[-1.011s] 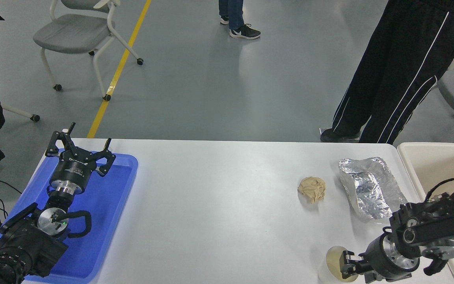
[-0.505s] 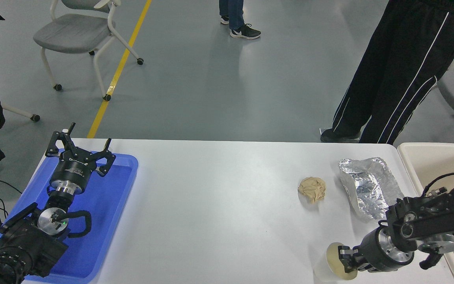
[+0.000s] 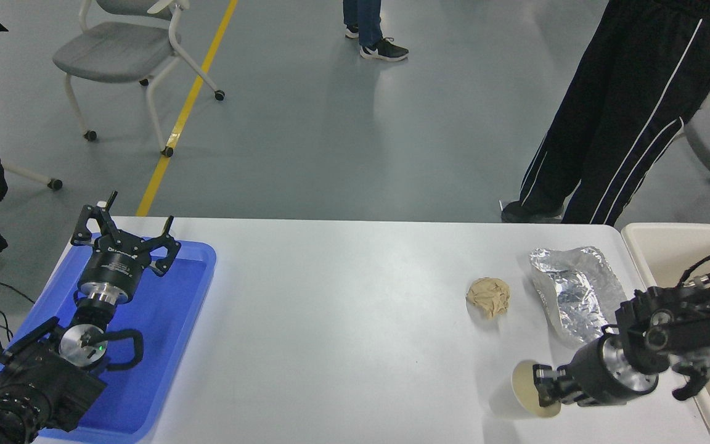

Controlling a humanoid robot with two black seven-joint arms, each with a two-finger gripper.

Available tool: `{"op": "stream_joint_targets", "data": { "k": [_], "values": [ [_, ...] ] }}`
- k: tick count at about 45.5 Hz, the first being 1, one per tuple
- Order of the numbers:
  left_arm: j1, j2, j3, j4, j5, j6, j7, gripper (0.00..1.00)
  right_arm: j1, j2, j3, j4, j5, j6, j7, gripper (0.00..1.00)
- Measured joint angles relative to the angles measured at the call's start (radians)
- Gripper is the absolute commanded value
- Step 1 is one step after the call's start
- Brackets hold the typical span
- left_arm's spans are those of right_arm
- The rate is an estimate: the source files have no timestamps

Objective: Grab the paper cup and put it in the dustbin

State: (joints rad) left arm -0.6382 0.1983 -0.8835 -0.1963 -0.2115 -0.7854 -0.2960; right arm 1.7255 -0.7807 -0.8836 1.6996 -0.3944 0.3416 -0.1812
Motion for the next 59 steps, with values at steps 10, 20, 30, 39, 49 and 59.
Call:
{"op": "stream_joint_targets", "data": {
  "k": [10,20,30,39,49,59],
  "values": [
    [0.0,0.0,0.0,0.0,0.0,0.0,0.0,1.0,0.218,-0.099,-0.054,0.008,-0.012,0.185,-0.003,0.0],
    [0.0,0.001,0.0,0.001,0.0,0.0,0.0,1.0,0.395,-0.152,-0.096,0.005,-0.018,0.311,-0.005,0.0],
    [0.0,0.001,0.0,0.001,0.0,0.0,0.0,1.0,0.46,-0.172,-0.118,-0.037,-0.048,0.352,-0.006,0.0],
    [0.0,0.001,0.0,0.0,0.0,0.0,0.0,1.0,0.471,-0.18,-0.154,-0.129,-0.073,0.36,-0.006,0.0],
    [0.0,0.001,0.0,0.001,0.0,0.0,0.0,1.0,0.393,-0.189,-0.177,-0.289,-0.09,0.312,-0.006,0.0],
    [0.0,0.001,0.0,0.001,0.0,0.0,0.0,1.0,0.187,-0.187,-0.171,-0.49,-0.089,0.186,-0.005,0.0]
  ]
}}
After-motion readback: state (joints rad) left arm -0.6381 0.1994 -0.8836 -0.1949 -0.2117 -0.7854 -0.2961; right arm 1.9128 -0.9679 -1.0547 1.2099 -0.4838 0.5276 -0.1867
